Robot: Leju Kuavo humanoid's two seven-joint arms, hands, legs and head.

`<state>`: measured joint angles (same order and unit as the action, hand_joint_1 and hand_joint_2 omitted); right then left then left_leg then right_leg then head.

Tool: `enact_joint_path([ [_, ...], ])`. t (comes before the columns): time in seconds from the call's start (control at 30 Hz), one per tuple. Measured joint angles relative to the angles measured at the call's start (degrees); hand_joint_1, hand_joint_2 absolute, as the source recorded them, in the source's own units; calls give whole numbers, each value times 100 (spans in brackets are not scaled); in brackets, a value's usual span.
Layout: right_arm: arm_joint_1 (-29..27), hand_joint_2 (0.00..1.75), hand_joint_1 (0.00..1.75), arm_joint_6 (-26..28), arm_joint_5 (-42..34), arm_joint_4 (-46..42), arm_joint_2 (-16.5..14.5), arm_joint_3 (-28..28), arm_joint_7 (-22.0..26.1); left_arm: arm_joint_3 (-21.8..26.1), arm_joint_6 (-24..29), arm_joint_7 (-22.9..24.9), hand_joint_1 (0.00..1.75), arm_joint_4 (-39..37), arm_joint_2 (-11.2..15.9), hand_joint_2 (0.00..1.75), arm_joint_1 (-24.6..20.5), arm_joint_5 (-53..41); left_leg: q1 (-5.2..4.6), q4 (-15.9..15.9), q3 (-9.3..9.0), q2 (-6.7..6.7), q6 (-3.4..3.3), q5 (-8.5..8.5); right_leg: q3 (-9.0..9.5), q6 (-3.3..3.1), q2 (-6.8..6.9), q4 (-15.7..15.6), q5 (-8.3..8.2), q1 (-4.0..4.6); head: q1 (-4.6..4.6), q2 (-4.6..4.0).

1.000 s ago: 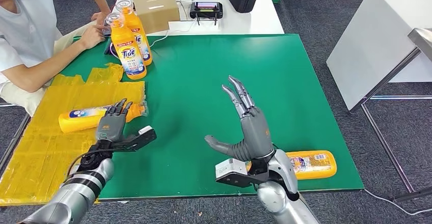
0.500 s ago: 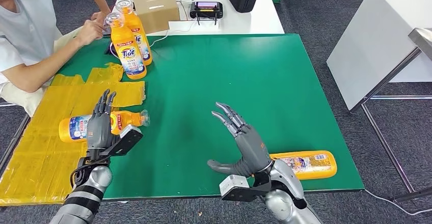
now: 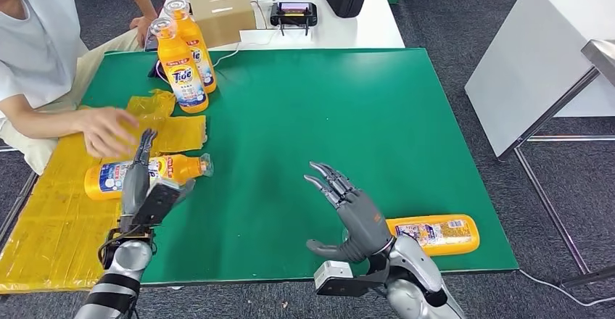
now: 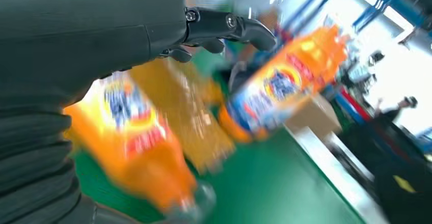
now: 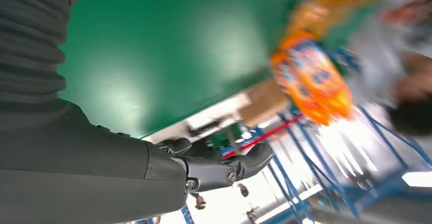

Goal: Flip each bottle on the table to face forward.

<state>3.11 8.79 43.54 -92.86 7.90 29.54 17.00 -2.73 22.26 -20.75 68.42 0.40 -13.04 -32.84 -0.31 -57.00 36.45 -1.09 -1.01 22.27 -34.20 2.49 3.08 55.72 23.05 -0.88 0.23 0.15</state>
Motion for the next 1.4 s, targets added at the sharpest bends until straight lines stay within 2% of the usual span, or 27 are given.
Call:
enact_joint_path([
  [0.1,-139,175,0,90,470,80,205,-57,-251,37,-489,-3,0,479,-55,175,238,595,-3,0,4,1,-1,3,-2,0,0,-2,1,-4,0,0],
  [0.4,-405,175,0,381,1409,437,534,-523,-915,63,-1315,11,0,1307,-166,175,638,1681,-3,0,3,3,-2,6,-2,1,-1,-4,0,-4,-1,0],
  [0.93,-446,175,0,451,2118,1084,719,-1081,-1509,58,-1343,3,0,1483,-284,175,752,1831,-4,0,2,1,-2,6,-2,2,0,-4,-1,-5,-2,0],
  [1.4,-431,175,0,335,2135,1477,871,-1332,-1577,-10,-1344,3,0,1482,-325,175,759,1831,-5,0,2,1,-3,6,-1,2,-1,-4,-1,-5,-2,0],
])
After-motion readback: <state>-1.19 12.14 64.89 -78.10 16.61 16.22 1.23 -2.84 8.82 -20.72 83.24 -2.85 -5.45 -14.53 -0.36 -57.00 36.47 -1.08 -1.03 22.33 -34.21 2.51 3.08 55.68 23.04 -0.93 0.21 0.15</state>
